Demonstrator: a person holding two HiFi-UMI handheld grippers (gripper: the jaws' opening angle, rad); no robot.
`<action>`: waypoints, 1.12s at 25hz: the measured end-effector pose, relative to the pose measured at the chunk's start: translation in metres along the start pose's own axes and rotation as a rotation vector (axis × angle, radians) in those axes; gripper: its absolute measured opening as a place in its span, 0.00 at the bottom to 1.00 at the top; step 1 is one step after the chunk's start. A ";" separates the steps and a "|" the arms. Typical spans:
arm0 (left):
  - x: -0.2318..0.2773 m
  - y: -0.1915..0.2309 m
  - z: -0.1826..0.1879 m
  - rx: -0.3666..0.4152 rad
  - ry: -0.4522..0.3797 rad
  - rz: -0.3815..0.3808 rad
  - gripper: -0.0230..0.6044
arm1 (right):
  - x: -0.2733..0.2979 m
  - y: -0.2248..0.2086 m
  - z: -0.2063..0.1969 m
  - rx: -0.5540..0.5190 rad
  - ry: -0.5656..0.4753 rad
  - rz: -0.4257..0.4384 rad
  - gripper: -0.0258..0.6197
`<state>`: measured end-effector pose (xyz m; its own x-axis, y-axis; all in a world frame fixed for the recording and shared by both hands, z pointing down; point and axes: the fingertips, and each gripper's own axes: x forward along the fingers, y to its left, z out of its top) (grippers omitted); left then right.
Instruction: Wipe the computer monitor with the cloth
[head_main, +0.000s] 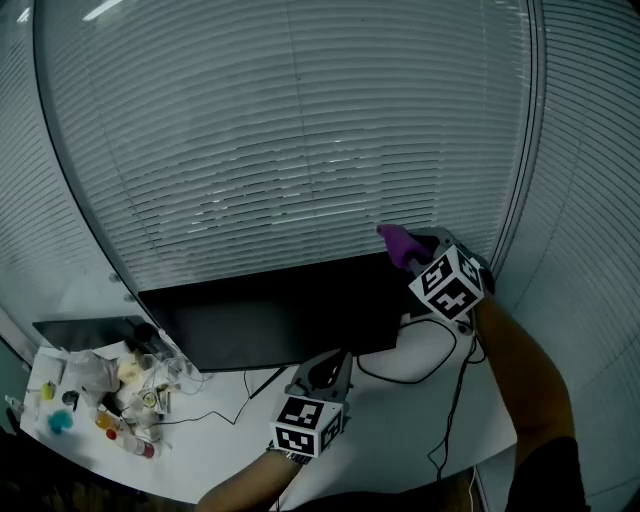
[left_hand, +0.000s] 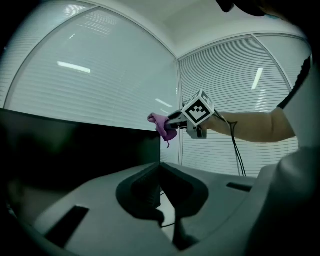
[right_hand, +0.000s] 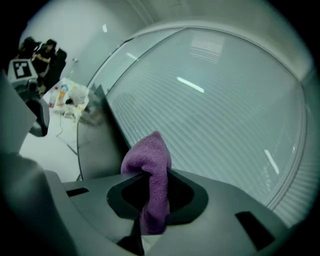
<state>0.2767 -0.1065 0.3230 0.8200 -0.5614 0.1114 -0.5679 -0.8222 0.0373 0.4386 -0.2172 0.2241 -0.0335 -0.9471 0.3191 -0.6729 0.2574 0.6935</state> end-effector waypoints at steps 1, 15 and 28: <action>-0.001 0.001 -0.001 -0.001 0.000 0.004 0.05 | 0.002 0.005 0.002 -0.089 0.026 0.012 0.16; -0.017 0.032 -0.013 -0.054 0.015 0.100 0.05 | 0.045 0.046 0.026 -0.855 0.287 0.151 0.16; -0.073 0.088 -0.025 -0.107 0.005 0.141 0.05 | 0.062 0.112 0.108 -0.999 0.289 0.185 0.16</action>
<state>0.1652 -0.1355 0.3428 0.7316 -0.6696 0.1277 -0.6817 -0.7207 0.1261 0.2816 -0.2678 0.2520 0.1926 -0.8290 0.5250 0.2434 0.5587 0.7928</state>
